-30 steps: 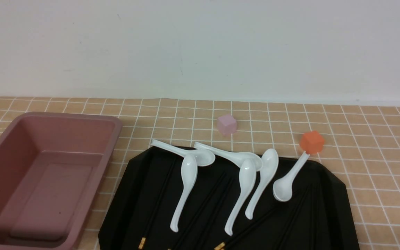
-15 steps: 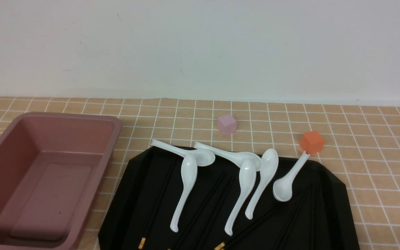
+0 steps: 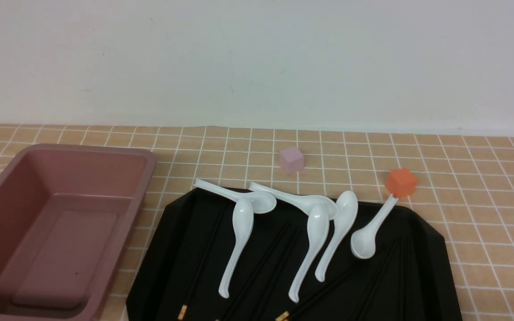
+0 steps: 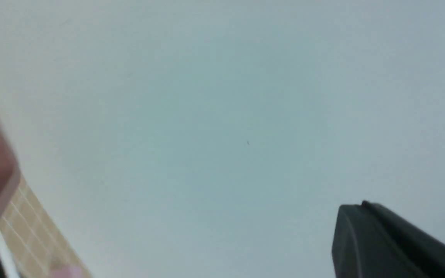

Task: On brown tablecloth take chopsticks from black tray and put them in box.
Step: 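Reach over to the black tray and grasp a pair of chopsticks with the left gripper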

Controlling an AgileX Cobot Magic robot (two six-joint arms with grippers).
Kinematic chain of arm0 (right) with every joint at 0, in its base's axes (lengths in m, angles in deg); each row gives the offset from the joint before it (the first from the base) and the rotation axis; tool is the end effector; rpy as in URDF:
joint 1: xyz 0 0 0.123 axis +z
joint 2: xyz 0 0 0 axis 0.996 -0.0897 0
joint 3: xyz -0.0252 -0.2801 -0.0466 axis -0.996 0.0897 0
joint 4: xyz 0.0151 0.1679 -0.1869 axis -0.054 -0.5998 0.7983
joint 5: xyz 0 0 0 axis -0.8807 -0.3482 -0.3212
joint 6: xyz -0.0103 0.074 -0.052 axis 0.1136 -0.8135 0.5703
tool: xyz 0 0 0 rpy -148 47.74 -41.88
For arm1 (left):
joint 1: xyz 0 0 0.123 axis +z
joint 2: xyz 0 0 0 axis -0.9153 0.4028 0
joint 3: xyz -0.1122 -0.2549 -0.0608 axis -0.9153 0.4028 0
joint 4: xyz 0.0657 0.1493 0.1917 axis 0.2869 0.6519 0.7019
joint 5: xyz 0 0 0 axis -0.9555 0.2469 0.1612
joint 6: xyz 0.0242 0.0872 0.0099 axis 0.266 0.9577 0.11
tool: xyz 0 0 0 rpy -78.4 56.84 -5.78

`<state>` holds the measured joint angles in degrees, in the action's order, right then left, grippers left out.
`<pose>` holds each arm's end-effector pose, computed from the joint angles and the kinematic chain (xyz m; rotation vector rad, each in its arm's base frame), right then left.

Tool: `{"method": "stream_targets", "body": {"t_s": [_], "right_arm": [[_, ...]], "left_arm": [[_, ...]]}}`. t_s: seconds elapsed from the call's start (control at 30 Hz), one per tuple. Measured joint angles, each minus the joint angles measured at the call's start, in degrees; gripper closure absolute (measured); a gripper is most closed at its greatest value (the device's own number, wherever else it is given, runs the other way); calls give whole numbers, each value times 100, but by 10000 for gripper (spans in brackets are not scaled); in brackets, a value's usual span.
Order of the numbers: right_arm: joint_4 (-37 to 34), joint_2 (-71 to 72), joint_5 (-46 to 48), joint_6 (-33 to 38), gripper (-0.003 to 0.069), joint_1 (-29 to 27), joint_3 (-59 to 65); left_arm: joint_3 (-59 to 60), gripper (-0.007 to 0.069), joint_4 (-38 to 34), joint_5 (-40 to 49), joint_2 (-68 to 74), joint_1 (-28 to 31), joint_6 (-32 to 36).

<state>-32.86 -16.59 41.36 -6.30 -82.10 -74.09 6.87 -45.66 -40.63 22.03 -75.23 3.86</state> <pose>0.0526 0.0029 0.1746 0.0207 1.8579 0.0878 0.0412 -0.0051 0.2868 -0.7125 1.1649 -1.1758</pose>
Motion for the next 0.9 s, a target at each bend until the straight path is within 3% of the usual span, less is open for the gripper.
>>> {"method": "stream_targets", "body": {"t_s": [0.07,0.1,0.3,0.4,0.6,0.8,0.9], "right_arm": [[0,0,0,0,419,0,0],[0,0,0,0,419,0,0],[0,0,0,0,419,0,0],[0,0,0,0,419,0,0],[0,0,0,0,419,0,0],[0,0,0,0,419,0,0],[0,0,0,0,419,0,0]], "left_arm": [[-417,637,192,546,353,0,355],[-911,637,365,1438,973,0,702],[-2218,637,1264,4639,3609,0,1101],[-2857,637,1696,5648,5032,0,1629],[-3797,637,1432,6267,7017,-180,2380],[-4615,631,1390,6340,8419,-1136,2468],[-4988,586,1593,6185,8960,-1623,2381]]}}
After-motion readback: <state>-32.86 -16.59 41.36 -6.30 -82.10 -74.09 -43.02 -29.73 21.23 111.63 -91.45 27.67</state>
